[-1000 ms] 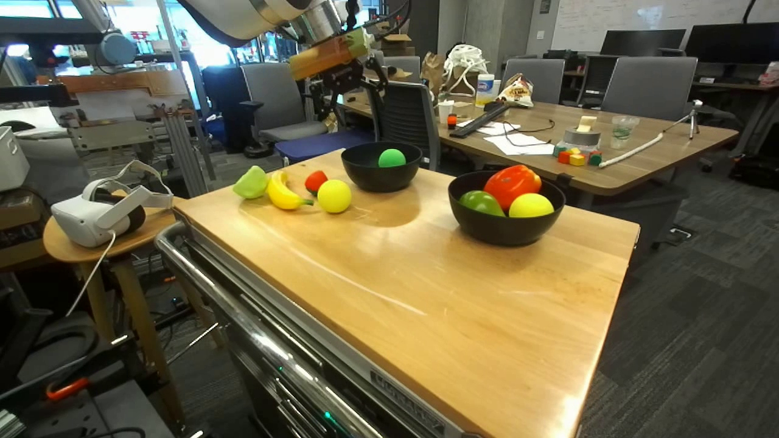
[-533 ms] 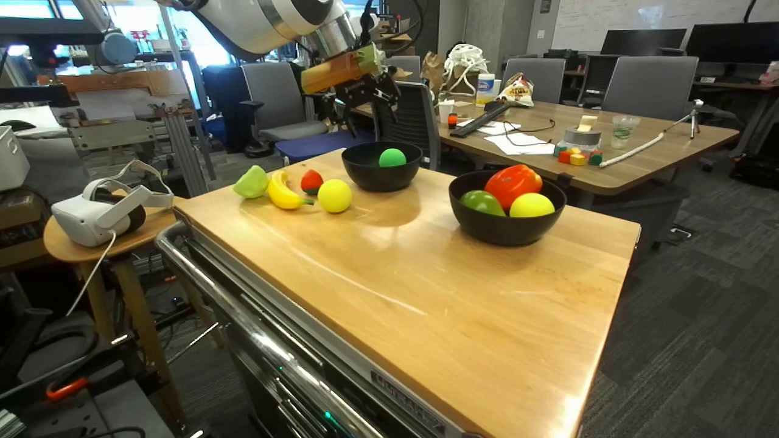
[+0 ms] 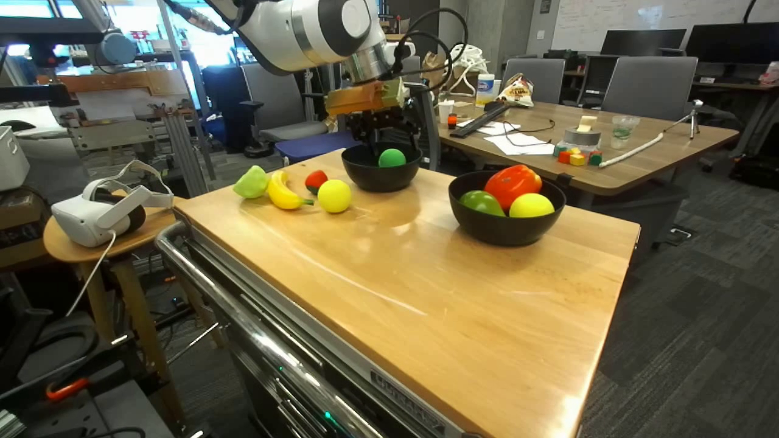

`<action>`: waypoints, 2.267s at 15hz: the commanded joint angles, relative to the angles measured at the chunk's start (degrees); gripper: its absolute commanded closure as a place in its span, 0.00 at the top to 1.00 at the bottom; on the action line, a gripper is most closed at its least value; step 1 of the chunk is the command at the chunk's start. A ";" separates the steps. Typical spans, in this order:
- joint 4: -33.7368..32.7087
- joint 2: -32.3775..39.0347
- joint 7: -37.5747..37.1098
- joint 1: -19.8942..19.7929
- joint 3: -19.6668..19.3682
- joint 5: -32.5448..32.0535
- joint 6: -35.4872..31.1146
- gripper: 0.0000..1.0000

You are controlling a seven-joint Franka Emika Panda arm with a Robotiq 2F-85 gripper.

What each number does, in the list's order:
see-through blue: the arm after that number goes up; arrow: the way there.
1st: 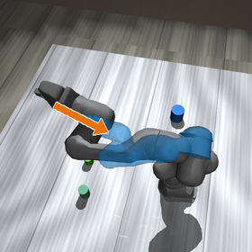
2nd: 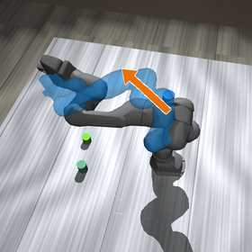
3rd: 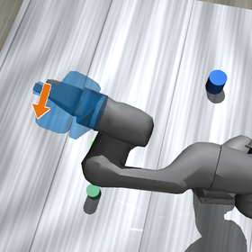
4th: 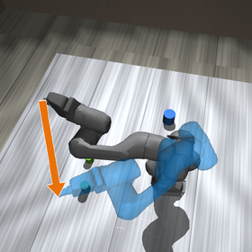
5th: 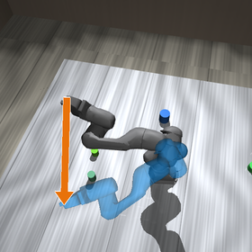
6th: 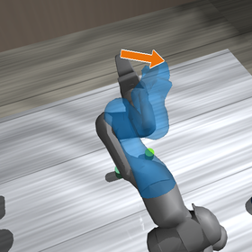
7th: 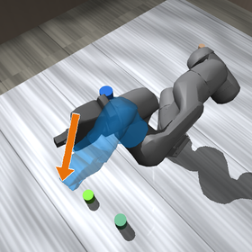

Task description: Remove the fruits and vegetables from the black bowls and place them on the countertop

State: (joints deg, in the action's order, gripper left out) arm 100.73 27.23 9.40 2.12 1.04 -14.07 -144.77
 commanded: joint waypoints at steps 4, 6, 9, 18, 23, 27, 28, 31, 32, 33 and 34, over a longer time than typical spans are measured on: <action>-4.75 4.98 -0.25 -1.99 1.49 8.36 0.16 1.00; -5.29 5.65 -0.64 -1.90 1.28 9.10 0.17 1.00; -5.65 6.09 -0.97 -2.01 1.23 10.01 0.14 0.66; -3.42 1.56 4.05 -1.06 3.50 8.74 2.33 0.31; -4.92 -3.88 11.30 2.60 7.02 5.41 11.29 0.31; -4.16 -6.30 13.92 4.12 8.58 6.03 15.29 0.31; -3.88 -6.49 15.11 3.98 9.10 6.88 15.86 0.31; -1.87 -6.79 16.46 3.91 9.48 7.10 16.89 0.31; -0.74 -7.03 16.78 3.86 9.50 7.15 16.90 0.31; 0.60 -7.29 17.05 3.70 9.60 7.63 16.95 0.31; 1.82 -7.51 17.42 3.56 9.72 8.10 17.02 0.31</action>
State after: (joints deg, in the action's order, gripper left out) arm 98.69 21.95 24.51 6.54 9.99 -7.81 -128.44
